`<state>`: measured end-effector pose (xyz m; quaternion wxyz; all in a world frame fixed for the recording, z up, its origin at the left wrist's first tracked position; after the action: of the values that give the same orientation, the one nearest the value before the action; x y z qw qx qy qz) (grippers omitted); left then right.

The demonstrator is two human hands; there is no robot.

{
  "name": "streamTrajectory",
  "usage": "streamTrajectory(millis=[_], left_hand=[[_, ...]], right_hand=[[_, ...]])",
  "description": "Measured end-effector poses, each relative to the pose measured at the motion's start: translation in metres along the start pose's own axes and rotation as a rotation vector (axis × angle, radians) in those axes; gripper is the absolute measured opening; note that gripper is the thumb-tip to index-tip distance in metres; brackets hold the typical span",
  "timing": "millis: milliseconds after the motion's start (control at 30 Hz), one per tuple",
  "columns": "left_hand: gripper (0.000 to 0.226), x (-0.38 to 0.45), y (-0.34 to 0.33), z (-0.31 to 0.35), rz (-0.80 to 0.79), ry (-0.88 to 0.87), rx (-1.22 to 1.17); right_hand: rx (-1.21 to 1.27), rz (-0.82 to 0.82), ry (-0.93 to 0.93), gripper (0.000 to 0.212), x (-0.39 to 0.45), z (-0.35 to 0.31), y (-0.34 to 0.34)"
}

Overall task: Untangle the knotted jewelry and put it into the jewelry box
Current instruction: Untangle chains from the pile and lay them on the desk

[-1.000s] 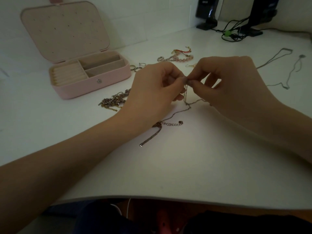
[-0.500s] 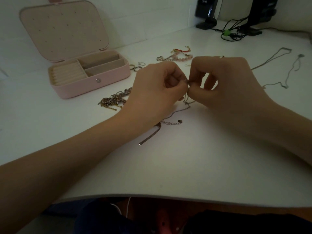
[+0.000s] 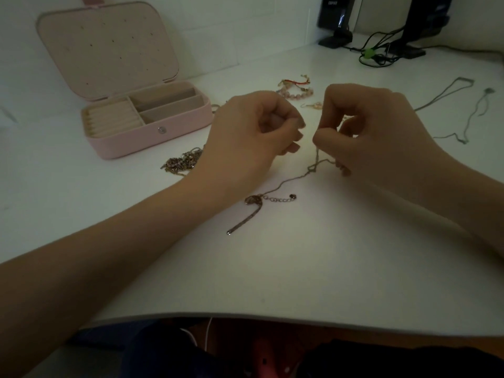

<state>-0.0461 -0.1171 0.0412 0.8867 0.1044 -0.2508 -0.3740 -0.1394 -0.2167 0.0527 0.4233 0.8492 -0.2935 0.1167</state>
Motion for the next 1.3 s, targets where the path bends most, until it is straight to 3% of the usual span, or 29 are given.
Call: streamTrajectory(millis=[167,300,467,600,733,900,1300], left_hand=[[0.005,-0.001,-0.008,-0.002,-0.05,0.041,-0.005],[0.007,0.0,-0.006,-0.007,-0.086,0.165,-0.178],[0.006,-0.001,-0.007,-0.009,-0.113,0.217,-0.217],[0.003,0.002,-0.001,-0.003,-0.036,0.077,-0.043],[0.008,0.001,0.005,0.01,0.094,-0.186,0.214],[0.007,-0.003,0.001,0.025,0.112,-0.428,0.38],[0.01,0.0,-0.001,0.025,0.093,-0.481,0.501]], right_hand=[[0.07,-0.003,0.0,0.01,0.0,0.0,0.002],[-0.121,0.055,0.174,0.004,-0.002,-0.012,0.006],[-0.25,0.108,0.279,0.006,-0.003,-0.022,0.01],[-0.303,0.104,0.292,0.008,-0.003,-0.023,0.01],[-0.277,0.095,0.254,0.004,-0.003,-0.021,0.011],[-0.192,0.057,0.182,0.003,-0.002,-0.013,0.006],[-0.065,0.014,0.08,0.008,0.001,-0.004,0.003]])
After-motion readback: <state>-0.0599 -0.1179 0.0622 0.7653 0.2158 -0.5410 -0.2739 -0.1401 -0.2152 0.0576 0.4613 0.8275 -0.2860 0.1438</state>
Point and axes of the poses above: each hand's wrist, its own x-axis towards the middle knuckle, its own y-axis out of the back of the hand, z = x × y, the point moved 8 cm from there along x, towards the middle knuckle, and after that the axes turned 1 degree about -y, right-handed, at the moved point
